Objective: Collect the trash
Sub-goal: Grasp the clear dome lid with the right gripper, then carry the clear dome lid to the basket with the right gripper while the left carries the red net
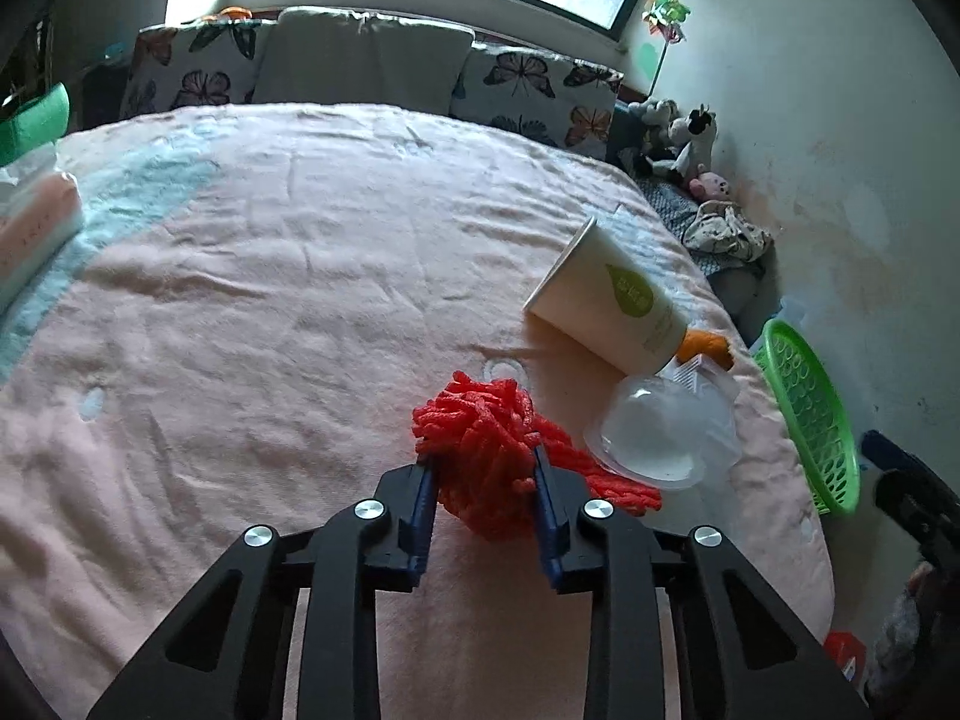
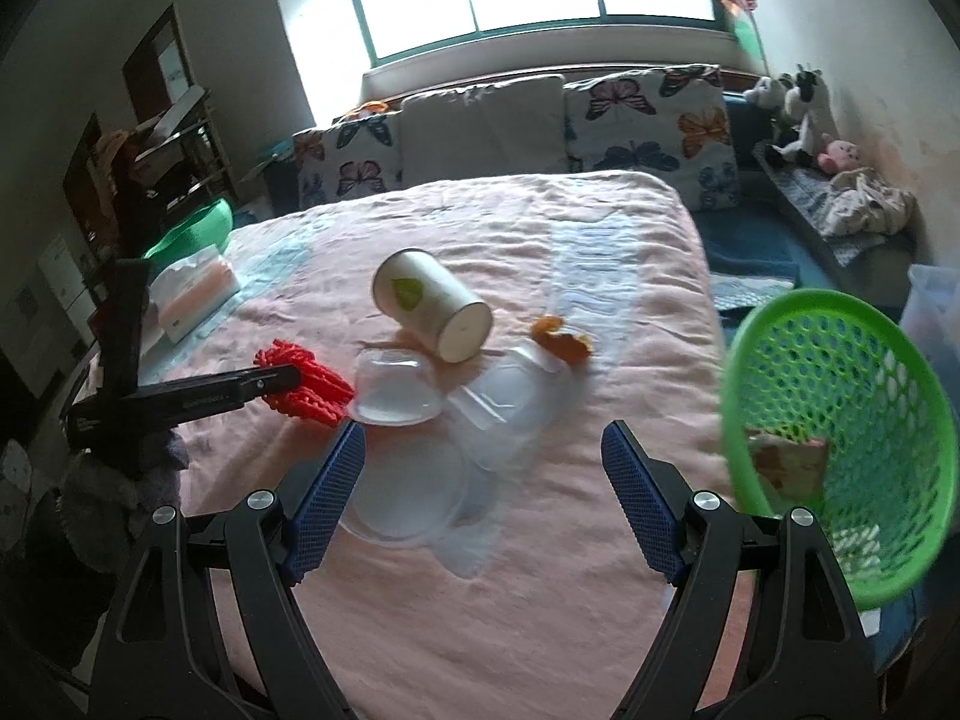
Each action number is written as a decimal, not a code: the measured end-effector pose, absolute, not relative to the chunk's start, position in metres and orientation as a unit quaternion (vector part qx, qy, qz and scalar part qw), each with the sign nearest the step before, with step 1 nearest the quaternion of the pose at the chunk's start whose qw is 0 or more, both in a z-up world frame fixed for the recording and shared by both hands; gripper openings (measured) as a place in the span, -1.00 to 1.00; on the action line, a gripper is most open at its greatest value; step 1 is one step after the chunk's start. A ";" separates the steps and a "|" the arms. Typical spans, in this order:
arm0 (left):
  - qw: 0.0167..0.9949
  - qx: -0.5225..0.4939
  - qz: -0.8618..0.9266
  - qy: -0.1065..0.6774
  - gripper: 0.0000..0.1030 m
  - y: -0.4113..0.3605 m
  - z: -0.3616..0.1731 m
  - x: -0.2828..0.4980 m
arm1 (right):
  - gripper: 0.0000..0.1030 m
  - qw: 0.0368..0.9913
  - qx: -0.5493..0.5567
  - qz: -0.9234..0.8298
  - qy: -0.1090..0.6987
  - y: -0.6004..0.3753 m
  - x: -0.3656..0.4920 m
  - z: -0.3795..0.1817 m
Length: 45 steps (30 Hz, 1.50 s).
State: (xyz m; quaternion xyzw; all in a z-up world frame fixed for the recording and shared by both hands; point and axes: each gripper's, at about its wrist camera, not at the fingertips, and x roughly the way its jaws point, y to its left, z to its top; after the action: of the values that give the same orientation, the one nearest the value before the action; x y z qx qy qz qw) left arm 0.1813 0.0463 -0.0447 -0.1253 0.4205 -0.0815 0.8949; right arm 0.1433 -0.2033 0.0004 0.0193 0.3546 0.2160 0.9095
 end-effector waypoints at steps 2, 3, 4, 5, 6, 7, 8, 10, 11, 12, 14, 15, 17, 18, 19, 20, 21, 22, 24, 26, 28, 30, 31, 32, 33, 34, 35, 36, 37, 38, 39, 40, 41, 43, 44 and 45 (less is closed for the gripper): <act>0.901 -0.117 -0.073 0.410 -0.48 0.049 -0.036 0.175 | 0.57 0.907 0.016 0.223 0.357 -0.195 0.147 -0.001; 0.904 -0.113 -0.069 0.406 -0.48 0.051 -0.033 0.173 | 0.57 0.905 0.015 0.228 0.359 -0.190 0.151 -0.003; 0.906 -0.114 -0.070 0.402 -0.48 0.053 -0.031 0.171 | 0.57 0.904 0.015 0.231 0.361 -0.187 0.152 -0.004; 0.907 -0.116 -0.071 0.399 -0.48 0.056 -0.028 0.169 | 0.56 0.901 0.012 0.236 0.363 -0.180 0.156 -0.006; 0.908 -0.117 -0.070 0.397 -0.48 0.058 -0.026 0.167 | 0.56 0.900 0.009 0.240 0.365 -0.175 0.159 -0.007; 0.910 -0.115 -0.067 0.394 -0.48 0.061 -0.023 0.165 | 0.54 0.898 0.006 0.243 0.366 -0.172 0.161 -0.008; 0.911 -0.115 -0.064 0.391 -0.48 0.064 -0.022 0.163 | 0.53 0.896 0.003 0.246 0.369 -0.166 0.164 -0.010; 0.912 -0.118 -0.060 0.389 -0.48 0.071 -0.019 0.160 | 0.49 0.893 -0.003 0.253 0.372 -0.156 0.168 -0.012; 0.912 -0.119 -0.056 0.387 -0.48 0.075 -0.018 0.159 | 0.49 0.892 -0.007 0.255 0.374 -0.151 0.170 -0.014; 0.913 -0.121 -0.054 0.386 -0.48 0.077 -0.017 0.157 | 0.48 0.891 -0.012 0.257 0.375 -0.147 0.172 -0.015; 0.914 -0.124 -0.050 0.383 -0.48 0.083 -0.015 0.154 | 0.46 0.889 -0.019 0.260 0.377 -0.140 0.175 -0.018; 0.915 -0.125 -0.048 0.382 -0.48 0.086 -0.014 0.153 | 0.44 0.887 -0.021 0.261 0.379 -0.136 0.177 -0.019; 0.916 -0.128 -0.045 0.378 -0.48 0.092 -0.012 0.150 | 0.41 0.885 -0.025 0.264 0.383 -0.130 0.182 -0.022; 0.916 -0.129 -0.045 0.376 -0.48 0.094 -0.011 0.149 | 0.40 0.885 -0.029 0.263 0.384 -0.127 0.184 -0.024; 0.917 -0.129 -0.044 0.375 -0.48 0.096 -0.010 0.148 | 0.40 0.885 -0.035 0.262 0.384 -0.124 0.186 -0.025; 0.917 -0.129 -0.044 0.374 -0.48 0.097 -0.009 0.147 | 0.40 0.884 -0.038 0.261 0.385 -0.121 0.189 -0.027; 0.917 -0.131 -0.045 0.373 -0.48 0.098 -0.009 0.147 | 0.40 0.883 -0.041 0.260 0.388 -0.119 0.191 -0.029; 0.918 -0.131 -0.046 0.372 -0.48 0.099 -0.008 0.146 | 0.40 0.882 -0.042 0.261 0.390 -0.116 0.193 -0.031; 0.918 -0.129 -0.046 0.371 -0.48 0.100 -0.008 0.146 | 0.39 0.880 -0.049 0.259 0.394 -0.110 0.198 -0.035; 0.917 -0.132 -0.048 0.372 -0.48 0.101 -0.009 0.146 | 0.38 0.879 -0.058 0.257 0.397 -0.106 0.202 -0.039; 0.917 -0.133 -0.047 0.373 -0.48 0.102 -0.010 0.146 | 0.28 0.877 -0.066 0.256 0.401 -0.102 0.205 -0.043; 0.916 -0.135 -0.047 0.375 -0.48 0.103 -0.012 0.146 | 0.28 0.875 -0.072 0.254 0.405 -0.098 0.209 -0.047; 0.916 -0.135 -0.047 0.376 -0.48 0.103 -0.012 0.146 | 0.28 0.876 -0.074 0.252 0.406 -0.097 0.211 -0.048; 0.916 -0.135 -0.046 0.376 -0.48 0.103 -0.013 0.146 | 0.27 0.876 -0.079 0.248 0.407 -0.096 0.212 -0.050; 0.915 -0.135 -0.046 0.377 -0.48 0.103 -0.013 0.146 | 0.21 0.875 -0.080 0.248 0.409 -0.095 0.213 -0.052; 0.915 -0.137 -0.046 0.377 -0.48 0.104 -0.013 0.146 | 0.17 0.873 -0.080 0.248 0.411 -0.095 0.214 -0.053; 0.915 -0.137 -0.047 0.377 -0.48 0.104 -0.013 0.146 | 0.16 0.872 -0.081 0.247 0.415 -0.095 0.215 -0.055; 0.915 -0.136 -0.046 0.376 -0.48 0.104 -0.013 0.146 | 0.13 0.872 -0.081 0.246 0.415 -0.095 0.215 -0.056; 0.916 -0.136 -0.047 0.376 -0.48 0.104 -0.012 0.146 | 0.11 0.872 -0.081 0.244 0.416 -0.095 0.215 -0.056; 0.916 -0.136 -0.048 0.375 -0.48 0.103 -0.012 0.146 | 0.11 0.873 -0.080 0.244 0.415 -0.096 0.214 -0.056; 0.916 -0.136 -0.048 0.375 -0.48 0.103 -0.012 0.146 | 0.11 0.873 -0.077 0.245 0.415 -0.097 0.214 -0.056; 0.916 -0.135 -0.048 0.375 -0.48 0.103 -0.012 0.146 | 0.11 0.874 -0.075 0.245 0.413 -0.098 0.212 -0.055; 0.916 -0.135 -0.048 0.374 -0.48 0.102 -0.011 0.146 | 0.11 0.874 -0.073 0.246 0.412 -0.099 0.211 -0.053; 0.917 -0.135 -0.049 0.373 -0.48 0.101 -0.009 0.145 | 0.11 0.875 -0.064 0.251 0.408 -0.103 0.208 -0.049; 0.917 -0.135 -0.050 0.372 -0.48 0.100 -0.008 0.144 | 0.11 0.877 -0.061 0.251 0.405 -0.104 0.206 -0.046; 0.917 -0.134 -0.051 0.371 -0.48 0.099 -0.008 0.144 | 0.11 0.878 -0.058 0.252 0.402 -0.106 0.203 -0.044</act>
State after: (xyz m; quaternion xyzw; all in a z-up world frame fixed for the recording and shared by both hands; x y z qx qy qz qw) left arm 0.1438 0.0985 -0.0077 -0.1340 0.3711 -0.0507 0.9175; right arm 0.2034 -0.1061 -0.0436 -0.0581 0.4024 0.2522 0.8781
